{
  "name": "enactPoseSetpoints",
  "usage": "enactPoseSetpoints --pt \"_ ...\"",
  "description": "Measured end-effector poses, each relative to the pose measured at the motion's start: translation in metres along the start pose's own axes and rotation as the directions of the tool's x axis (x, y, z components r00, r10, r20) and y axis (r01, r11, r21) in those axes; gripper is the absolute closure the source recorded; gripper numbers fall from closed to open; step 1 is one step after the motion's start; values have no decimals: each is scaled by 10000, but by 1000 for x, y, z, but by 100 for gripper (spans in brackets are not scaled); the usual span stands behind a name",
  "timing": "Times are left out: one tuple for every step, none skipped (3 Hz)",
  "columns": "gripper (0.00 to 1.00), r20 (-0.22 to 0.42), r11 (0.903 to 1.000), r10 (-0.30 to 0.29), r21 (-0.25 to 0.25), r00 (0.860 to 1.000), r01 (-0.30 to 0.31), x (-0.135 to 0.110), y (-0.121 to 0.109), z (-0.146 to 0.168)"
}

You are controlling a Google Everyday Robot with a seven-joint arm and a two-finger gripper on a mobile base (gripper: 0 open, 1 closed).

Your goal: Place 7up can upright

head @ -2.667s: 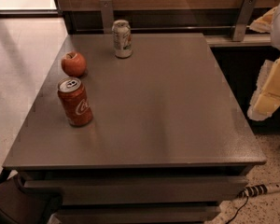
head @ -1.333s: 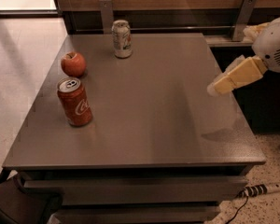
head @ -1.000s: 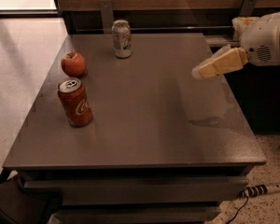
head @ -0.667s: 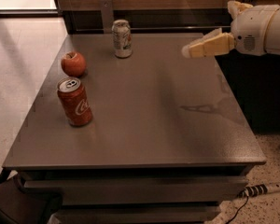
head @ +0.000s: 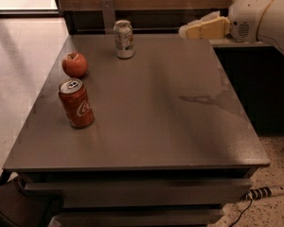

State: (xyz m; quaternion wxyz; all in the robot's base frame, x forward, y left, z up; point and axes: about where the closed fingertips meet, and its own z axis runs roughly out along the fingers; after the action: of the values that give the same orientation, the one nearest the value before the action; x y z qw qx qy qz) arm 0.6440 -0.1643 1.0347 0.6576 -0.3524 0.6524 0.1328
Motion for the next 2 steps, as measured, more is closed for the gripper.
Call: enactPoseSetpoints --pt "0 211 9995 187 -259 9996 -182 2 -3 18" --pt "0 318 9939 570 -964 9979 -537 15 -8 59"
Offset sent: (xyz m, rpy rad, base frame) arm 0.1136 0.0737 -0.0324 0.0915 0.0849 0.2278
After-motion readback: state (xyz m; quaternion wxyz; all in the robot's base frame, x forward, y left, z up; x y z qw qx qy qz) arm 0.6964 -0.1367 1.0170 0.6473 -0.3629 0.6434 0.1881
